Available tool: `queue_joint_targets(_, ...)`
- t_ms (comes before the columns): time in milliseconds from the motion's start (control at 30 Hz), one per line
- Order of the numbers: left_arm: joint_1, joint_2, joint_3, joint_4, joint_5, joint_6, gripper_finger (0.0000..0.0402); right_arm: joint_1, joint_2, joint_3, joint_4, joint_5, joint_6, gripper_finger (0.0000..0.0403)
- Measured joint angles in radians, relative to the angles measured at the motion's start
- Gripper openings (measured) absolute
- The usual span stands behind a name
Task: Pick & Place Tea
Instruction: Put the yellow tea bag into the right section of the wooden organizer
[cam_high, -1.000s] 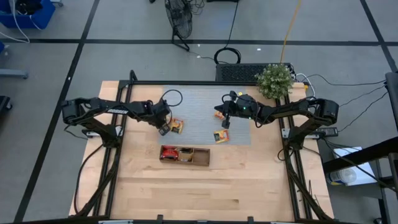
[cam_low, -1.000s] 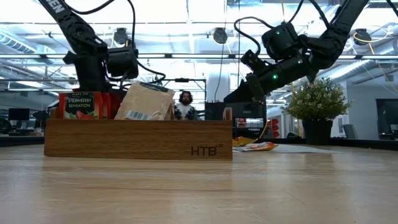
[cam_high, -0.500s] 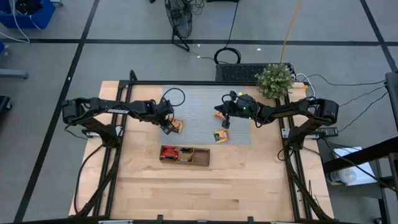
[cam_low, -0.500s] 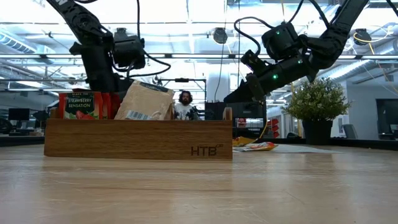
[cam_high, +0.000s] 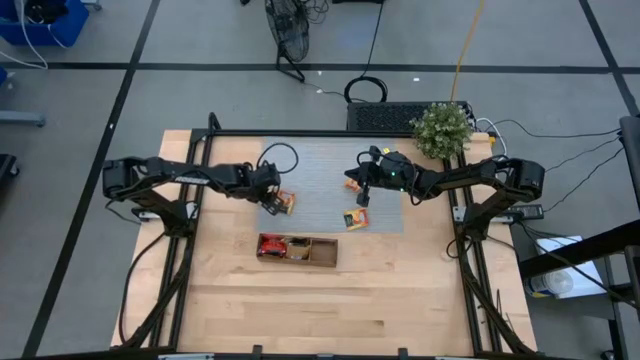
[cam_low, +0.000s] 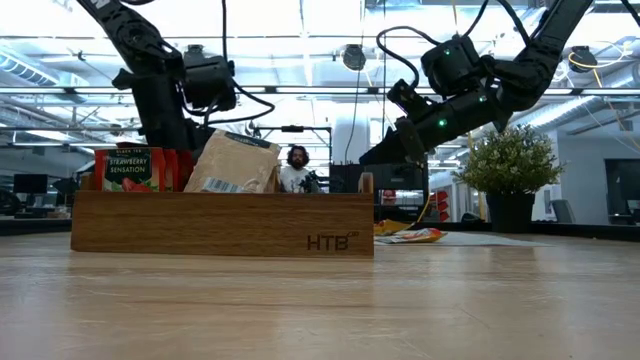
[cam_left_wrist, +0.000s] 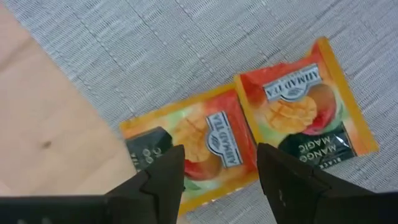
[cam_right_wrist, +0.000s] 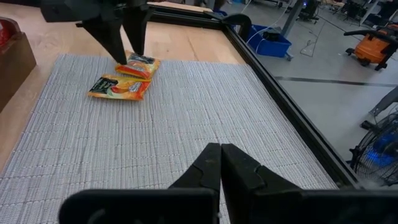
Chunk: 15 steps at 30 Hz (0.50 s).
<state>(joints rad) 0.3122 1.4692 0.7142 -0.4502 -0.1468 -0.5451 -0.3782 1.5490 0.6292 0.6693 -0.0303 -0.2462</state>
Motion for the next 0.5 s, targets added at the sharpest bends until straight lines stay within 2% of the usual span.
queue_joint_targets(500, -0.026, 0.125, 0.005, 0.040, -0.025, -0.063, 0.0202, 0.000, 0.000, 0.000, 0.000, 0.000, 0.003, 0.0000)
